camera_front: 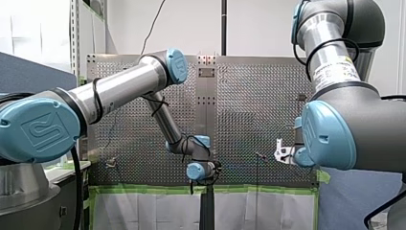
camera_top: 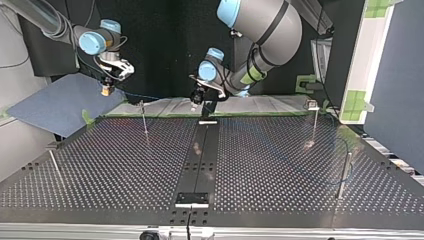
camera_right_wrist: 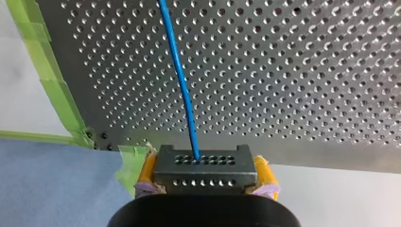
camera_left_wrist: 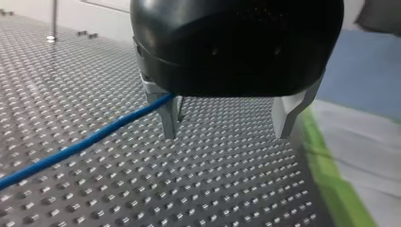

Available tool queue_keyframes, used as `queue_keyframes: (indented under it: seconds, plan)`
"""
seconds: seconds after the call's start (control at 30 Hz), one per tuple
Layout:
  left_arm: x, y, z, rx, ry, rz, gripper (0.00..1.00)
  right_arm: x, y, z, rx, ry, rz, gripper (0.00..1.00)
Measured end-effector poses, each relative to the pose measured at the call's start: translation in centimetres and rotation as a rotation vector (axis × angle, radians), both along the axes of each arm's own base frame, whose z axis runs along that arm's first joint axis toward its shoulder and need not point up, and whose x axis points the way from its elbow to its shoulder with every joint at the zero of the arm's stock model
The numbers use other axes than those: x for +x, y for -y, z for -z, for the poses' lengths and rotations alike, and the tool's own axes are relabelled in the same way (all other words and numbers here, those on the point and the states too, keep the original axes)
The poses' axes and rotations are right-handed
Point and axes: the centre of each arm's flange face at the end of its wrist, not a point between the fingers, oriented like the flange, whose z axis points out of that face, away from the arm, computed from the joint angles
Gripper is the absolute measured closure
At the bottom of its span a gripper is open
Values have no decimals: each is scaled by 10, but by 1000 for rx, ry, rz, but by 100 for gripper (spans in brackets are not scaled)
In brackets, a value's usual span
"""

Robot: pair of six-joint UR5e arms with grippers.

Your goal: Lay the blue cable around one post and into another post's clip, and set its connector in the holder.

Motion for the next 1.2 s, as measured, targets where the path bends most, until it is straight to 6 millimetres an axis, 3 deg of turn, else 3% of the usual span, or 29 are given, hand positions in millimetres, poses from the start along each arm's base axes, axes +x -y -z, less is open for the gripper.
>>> queue_keyframes:
  seconds: [0.23,0.63,1.2]
  plan:
    - [-4,12,-5,47,-2,66,0,-4,1,0,2,-2,6,83]
    - [1,19,-44,120,50,15,0,-5,1,1,7,-5,10,83]
    - [-17,24,-43,280,74,-5,0,-8,3,0,0,-5,16,83]
